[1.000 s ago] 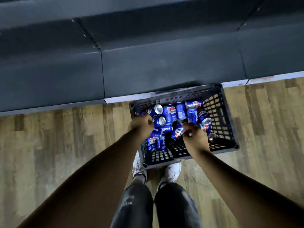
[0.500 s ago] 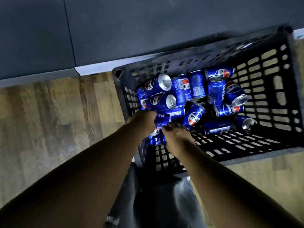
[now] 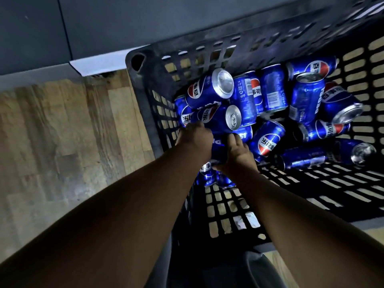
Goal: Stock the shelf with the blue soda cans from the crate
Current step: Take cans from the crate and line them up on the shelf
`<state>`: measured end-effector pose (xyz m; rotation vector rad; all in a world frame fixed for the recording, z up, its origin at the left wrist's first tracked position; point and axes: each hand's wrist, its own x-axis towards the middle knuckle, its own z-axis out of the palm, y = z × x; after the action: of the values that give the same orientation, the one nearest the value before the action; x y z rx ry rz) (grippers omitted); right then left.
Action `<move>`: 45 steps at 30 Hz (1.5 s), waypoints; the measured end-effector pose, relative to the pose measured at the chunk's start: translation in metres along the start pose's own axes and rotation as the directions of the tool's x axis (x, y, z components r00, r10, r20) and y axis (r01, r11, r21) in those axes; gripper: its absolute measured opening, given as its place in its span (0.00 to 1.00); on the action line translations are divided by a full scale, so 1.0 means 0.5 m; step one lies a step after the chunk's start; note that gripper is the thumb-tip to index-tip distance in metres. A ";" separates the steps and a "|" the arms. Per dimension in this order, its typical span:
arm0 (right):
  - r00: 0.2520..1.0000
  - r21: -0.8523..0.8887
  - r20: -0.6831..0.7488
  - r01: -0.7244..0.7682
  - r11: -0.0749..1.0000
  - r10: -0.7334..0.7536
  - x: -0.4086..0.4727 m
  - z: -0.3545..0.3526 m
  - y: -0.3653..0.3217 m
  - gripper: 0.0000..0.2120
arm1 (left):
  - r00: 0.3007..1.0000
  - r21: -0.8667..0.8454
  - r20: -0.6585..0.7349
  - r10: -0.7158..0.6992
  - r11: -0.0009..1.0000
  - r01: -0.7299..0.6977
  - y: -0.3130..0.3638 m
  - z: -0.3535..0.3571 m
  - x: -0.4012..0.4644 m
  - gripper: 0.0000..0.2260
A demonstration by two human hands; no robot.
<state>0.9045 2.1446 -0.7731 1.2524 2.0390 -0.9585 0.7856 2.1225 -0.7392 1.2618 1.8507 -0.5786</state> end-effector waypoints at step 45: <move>0.940 0.854 0.106 -0.253 0.455 0.324 -0.713 -0.806 -0.188 0.24 | 0.979 -0.849 0.065 -0.194 0.505 0.156 0.103 -0.637 -0.689 0.14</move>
<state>0.9291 2.2568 -0.2390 2.0725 1.2326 -1.8868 0.7791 2.1891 -0.2721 0.3962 1.9013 0.3003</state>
